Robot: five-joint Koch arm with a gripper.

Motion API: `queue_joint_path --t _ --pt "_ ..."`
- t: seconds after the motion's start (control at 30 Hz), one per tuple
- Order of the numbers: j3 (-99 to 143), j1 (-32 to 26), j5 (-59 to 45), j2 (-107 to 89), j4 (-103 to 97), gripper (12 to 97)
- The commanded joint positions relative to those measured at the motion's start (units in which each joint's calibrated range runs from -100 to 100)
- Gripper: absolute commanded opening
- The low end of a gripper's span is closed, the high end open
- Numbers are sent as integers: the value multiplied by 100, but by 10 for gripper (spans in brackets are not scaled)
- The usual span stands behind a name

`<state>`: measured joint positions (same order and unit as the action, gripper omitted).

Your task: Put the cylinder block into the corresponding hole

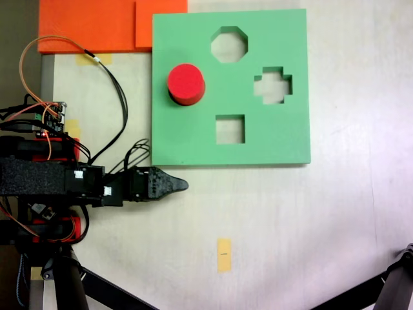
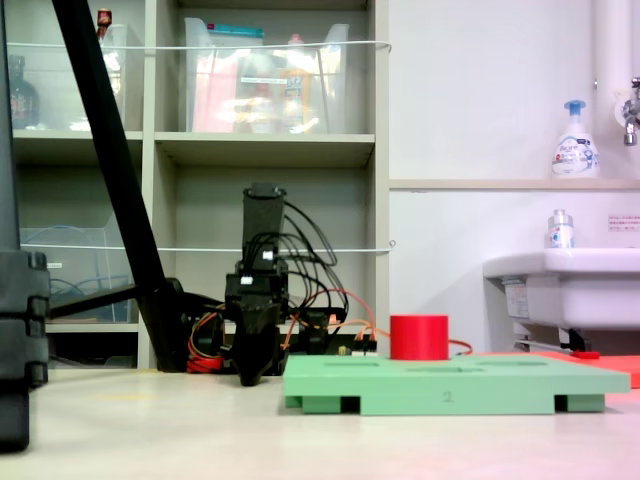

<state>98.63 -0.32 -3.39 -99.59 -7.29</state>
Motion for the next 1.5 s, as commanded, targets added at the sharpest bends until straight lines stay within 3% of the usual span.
queue_joint_path --t 0.0,0.2,0.33,1.47 --pt "137 0 -49 -41 79 472" --pt "137 10 -39 -41 686 441" --pt "137 34 -39 -41 667 510" --pt "137 34 -39 -41 503 509"
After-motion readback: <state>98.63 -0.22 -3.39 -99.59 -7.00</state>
